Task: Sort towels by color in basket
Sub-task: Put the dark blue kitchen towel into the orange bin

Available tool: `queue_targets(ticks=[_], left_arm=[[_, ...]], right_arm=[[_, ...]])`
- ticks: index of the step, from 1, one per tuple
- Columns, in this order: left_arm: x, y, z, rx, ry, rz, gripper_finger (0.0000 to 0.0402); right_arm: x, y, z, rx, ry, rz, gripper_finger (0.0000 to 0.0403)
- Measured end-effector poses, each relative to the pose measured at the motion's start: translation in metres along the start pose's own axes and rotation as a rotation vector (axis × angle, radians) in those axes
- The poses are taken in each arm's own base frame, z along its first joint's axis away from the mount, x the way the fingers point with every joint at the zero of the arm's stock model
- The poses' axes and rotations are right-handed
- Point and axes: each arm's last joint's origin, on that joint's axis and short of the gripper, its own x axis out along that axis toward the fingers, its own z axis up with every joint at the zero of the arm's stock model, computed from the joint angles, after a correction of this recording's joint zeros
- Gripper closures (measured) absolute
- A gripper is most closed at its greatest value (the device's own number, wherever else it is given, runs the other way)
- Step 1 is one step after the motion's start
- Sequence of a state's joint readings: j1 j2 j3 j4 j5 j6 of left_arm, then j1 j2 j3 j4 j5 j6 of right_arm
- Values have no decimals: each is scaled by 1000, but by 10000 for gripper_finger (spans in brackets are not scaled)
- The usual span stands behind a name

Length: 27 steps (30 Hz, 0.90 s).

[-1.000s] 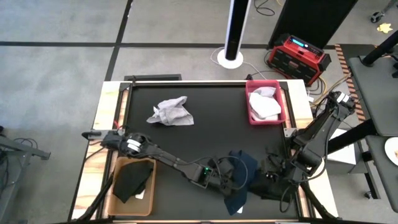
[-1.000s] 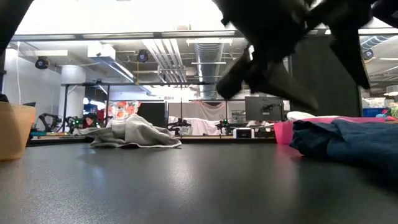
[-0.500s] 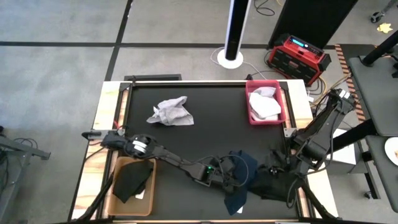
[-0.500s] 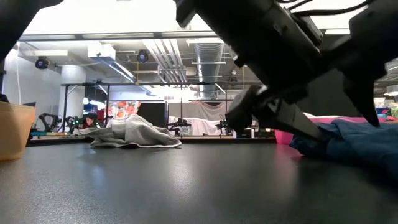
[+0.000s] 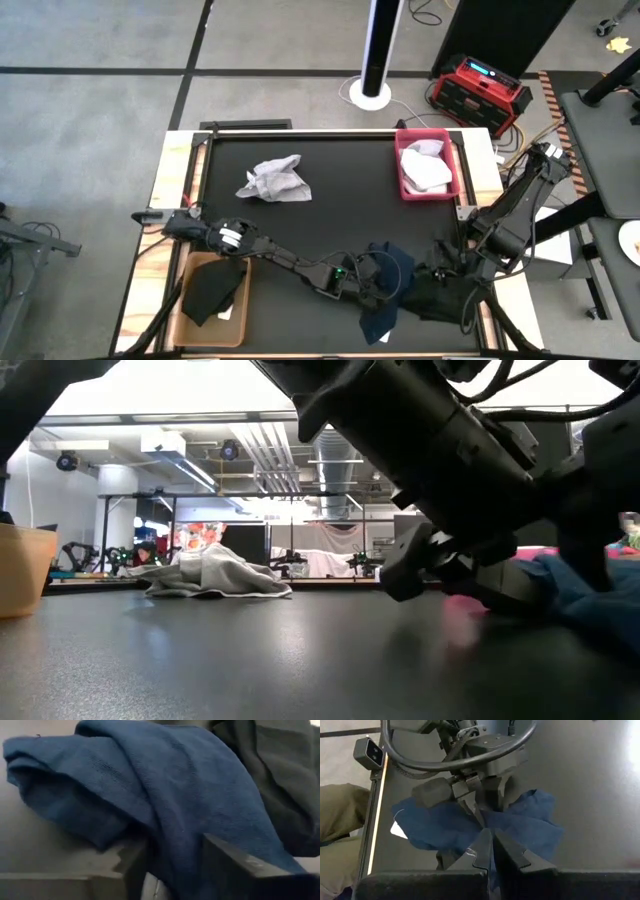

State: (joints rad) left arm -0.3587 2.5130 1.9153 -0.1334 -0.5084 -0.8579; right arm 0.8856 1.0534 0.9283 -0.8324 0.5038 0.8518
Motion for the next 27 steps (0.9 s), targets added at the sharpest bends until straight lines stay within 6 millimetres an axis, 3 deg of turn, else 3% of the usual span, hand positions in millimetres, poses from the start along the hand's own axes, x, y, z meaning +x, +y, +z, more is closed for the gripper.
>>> queue_targets(ticks=[4,6,16,27], left_arm=[[0,0,1,50,-16,15,358],[-1,1,1,109,-22,33,388],[-45,-2,46,446,12,65,401],[-106,-7,94,571,-37,103,401]], right_arm=[[0,-1,1,-2,-22,-19,394],[0,-1,1,-3,-46,-41,394],[1,-10,10,38,-221,-210,394],[0,-13,13,-22,-324,-322,394]])
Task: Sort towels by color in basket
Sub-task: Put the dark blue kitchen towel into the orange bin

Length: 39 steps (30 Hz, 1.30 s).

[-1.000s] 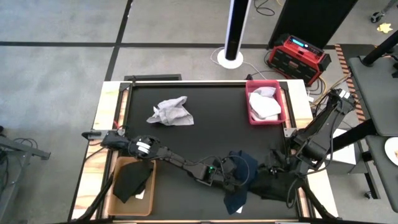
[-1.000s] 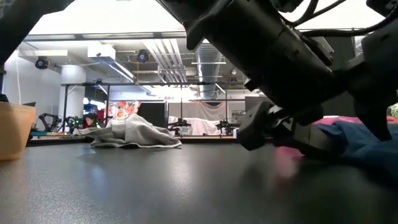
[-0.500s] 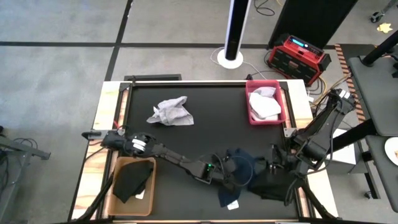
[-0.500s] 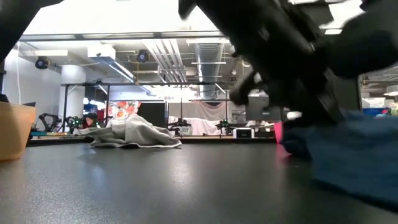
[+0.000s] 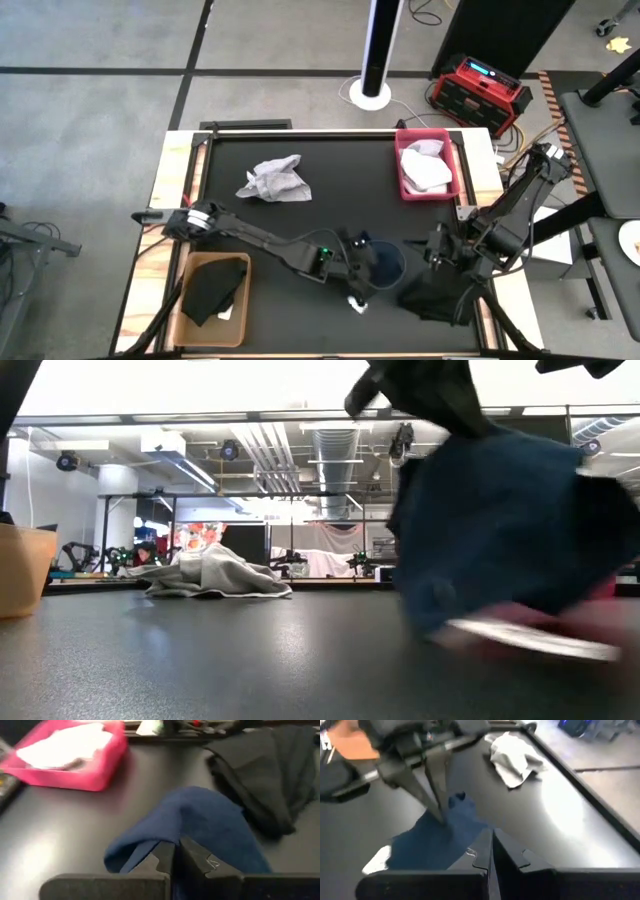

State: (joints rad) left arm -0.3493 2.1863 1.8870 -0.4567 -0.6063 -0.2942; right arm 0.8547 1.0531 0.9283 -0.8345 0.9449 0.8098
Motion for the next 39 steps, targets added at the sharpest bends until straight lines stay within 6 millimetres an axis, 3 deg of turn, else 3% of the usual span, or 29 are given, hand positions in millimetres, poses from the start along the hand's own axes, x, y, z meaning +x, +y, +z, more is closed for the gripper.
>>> queue_targets(ticks=[4,8,15,20,25,32,39], left_arm=[[-24,9,9,4,-11,86,401],[-43,13,13,19,-18,153,401],[-71,15,17,31,-59,215,401],[-92,15,6,2,-82,228,402],[-117,17,-14,-107,-150,190,402],[-127,8,-35,-217,-337,64,402],[-126,2,-45,-225,-406,3,401]], right_arm=[[0,-1,1,-27,-44,-42,386],[0,1,3,-38,-63,-41,353],[3,17,13,-100,-139,12,235],[6,31,21,-163,-204,42,149],[9,35,23,-149,-213,52,90],[29,50,27,-135,-234,56,48],[52,64,35,-147,-266,144,44]])
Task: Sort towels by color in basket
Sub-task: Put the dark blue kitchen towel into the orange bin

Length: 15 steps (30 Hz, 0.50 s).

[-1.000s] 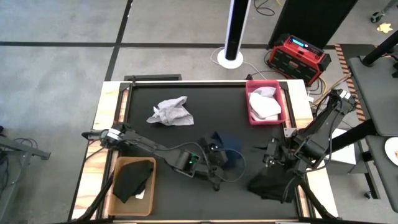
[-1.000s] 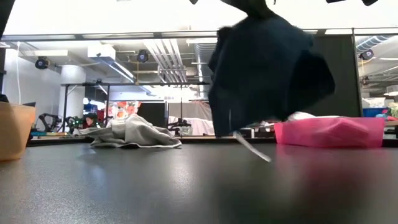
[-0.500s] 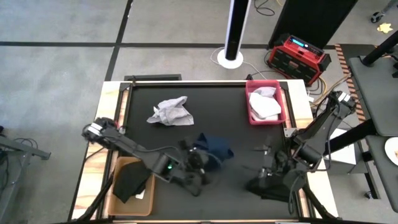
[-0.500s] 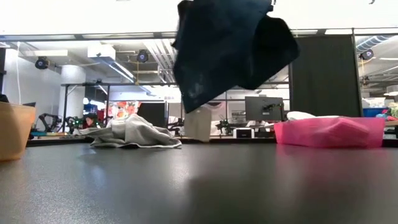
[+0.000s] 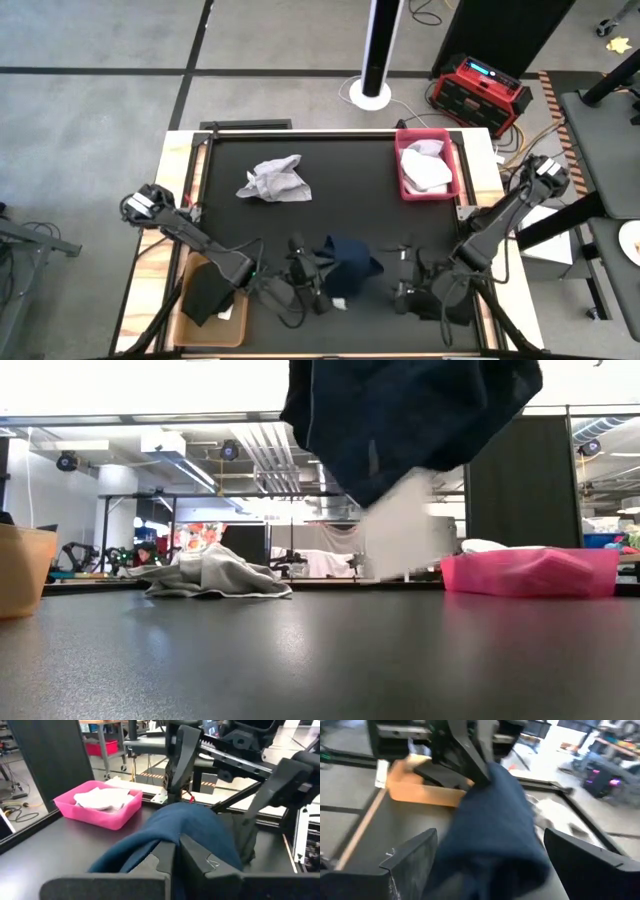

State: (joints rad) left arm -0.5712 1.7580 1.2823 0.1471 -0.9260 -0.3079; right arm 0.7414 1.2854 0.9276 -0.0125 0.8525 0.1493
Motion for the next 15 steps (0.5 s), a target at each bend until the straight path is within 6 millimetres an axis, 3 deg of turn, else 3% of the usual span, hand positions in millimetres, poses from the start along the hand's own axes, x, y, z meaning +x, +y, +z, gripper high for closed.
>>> queue_targets(ticks=[9,15], left_arm=[[-5,-6,4,29,-7,-37,401],[-11,-13,12,71,-20,-79,401]], right_arm=[[40,-5,-4,86,-1,51,62],[58,-6,-7,70,-14,113,128]])
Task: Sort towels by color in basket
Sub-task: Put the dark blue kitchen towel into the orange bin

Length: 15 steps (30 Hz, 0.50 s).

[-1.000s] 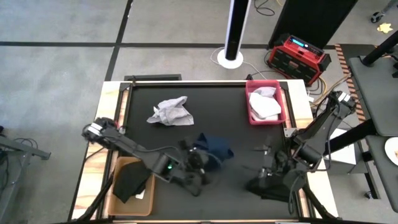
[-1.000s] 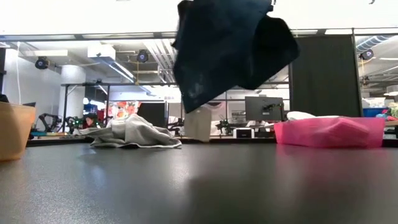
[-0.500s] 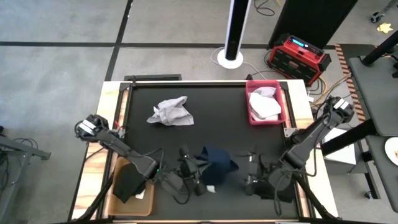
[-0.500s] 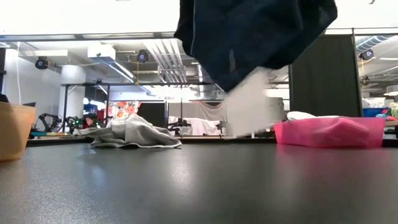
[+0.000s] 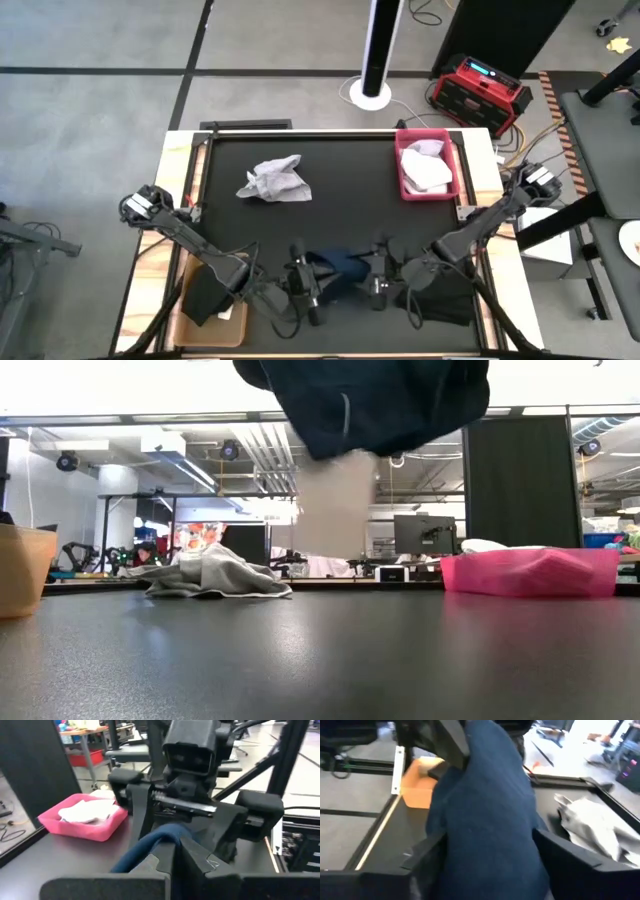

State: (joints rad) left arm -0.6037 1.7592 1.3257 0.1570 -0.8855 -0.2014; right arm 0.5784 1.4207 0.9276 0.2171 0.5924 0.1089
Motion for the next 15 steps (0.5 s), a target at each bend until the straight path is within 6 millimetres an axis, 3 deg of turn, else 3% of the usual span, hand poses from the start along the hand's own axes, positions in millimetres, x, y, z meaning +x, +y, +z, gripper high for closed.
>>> queue_targets(ticks=[5,10,15], left_arm=[[0,-1,1,6,1,-21,401],[-2,1,4,-23,-7,9,393],[-9,7,10,-2,17,-14,339]], right_arm=[[8,-2,3,-40,-45,32,232],[9,-7,5,-57,-46,19,369],[6,-8,6,-59,-42,20,388]])
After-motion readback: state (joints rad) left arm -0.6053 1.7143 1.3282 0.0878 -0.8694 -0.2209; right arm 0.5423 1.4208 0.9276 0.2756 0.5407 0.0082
